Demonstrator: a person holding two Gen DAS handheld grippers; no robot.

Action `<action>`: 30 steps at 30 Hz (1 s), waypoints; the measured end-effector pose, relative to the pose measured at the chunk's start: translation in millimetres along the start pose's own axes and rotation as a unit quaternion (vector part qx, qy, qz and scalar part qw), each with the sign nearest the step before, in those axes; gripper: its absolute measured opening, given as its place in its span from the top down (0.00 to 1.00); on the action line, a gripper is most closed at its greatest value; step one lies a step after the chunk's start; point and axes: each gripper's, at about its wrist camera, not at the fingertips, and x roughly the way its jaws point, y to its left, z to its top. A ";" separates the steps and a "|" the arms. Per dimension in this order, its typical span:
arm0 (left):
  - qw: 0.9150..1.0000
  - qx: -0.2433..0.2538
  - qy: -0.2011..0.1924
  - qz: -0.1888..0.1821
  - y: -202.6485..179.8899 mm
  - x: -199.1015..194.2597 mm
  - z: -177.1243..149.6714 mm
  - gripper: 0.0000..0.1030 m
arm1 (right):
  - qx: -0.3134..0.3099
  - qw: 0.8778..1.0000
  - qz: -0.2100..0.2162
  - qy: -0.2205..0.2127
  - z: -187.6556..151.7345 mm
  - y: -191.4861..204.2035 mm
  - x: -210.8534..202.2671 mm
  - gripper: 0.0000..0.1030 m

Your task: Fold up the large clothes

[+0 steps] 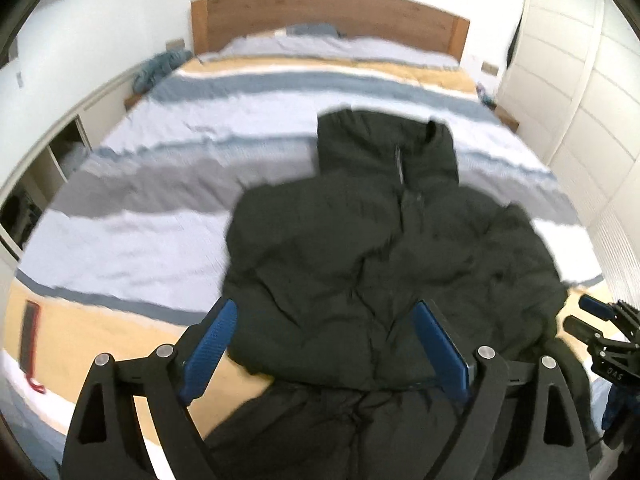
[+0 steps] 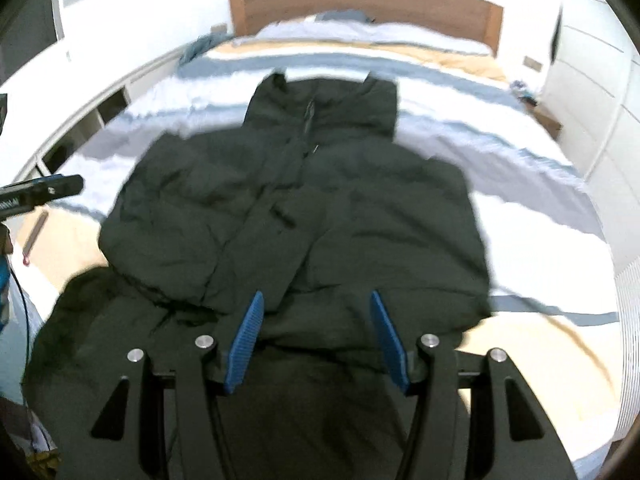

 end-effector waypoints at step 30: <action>0.997 -0.016 -0.072 -0.016 40.2 71.1 233.0 0.01 | 0.040 0.991 -0.011 -0.125 236.4 -124.8 14.6 0.38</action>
